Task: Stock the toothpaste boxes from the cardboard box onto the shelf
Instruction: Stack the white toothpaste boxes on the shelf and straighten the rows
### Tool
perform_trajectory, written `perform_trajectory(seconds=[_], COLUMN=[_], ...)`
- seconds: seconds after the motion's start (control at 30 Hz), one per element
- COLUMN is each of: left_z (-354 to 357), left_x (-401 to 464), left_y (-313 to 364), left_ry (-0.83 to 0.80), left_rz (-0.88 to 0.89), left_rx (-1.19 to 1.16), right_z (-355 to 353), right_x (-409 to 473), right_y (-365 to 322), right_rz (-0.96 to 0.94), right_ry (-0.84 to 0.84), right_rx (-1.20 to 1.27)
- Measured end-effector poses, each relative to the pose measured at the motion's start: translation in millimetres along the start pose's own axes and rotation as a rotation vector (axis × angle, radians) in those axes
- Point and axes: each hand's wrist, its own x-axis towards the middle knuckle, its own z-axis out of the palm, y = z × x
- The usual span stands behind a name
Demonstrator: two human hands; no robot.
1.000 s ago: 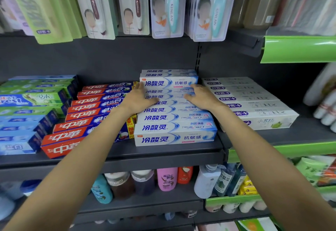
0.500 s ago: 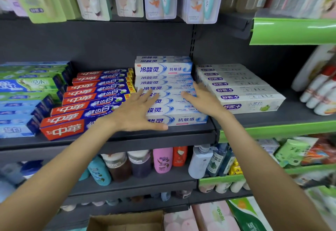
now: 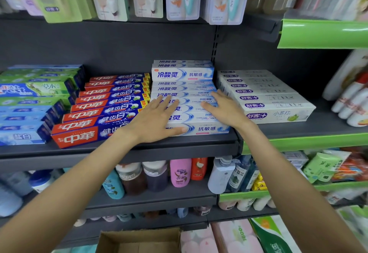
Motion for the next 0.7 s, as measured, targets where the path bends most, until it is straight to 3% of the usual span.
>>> perform_trajectory(seconds=[0.13,0.27,0.43,0.7], left_z=[-1.3,1.1,1.4,-2.7], left_x=[-0.9,-0.6,0.1,4.8], left_y=[0.9,-0.8,3.1,7.9], left_ry=[0.021,0.042,0.037,-0.024], left_rz=[0.018,0.049,0.096,0.101], left_rx=[0.007,0.008,0.031,0.006], right_z=[-7.7,-8.6,10.7,19.8], right_x=[-20.9,-70.4,-75.2,-65.6], right_y=[3.1,18.0,21.8,22.2], right_rz=[-0.068,-0.134,-0.138,-0.124], right_ry=[0.109,0.261,0.132,0.205], right_rx=[0.124,0.089,0.082,0.077])
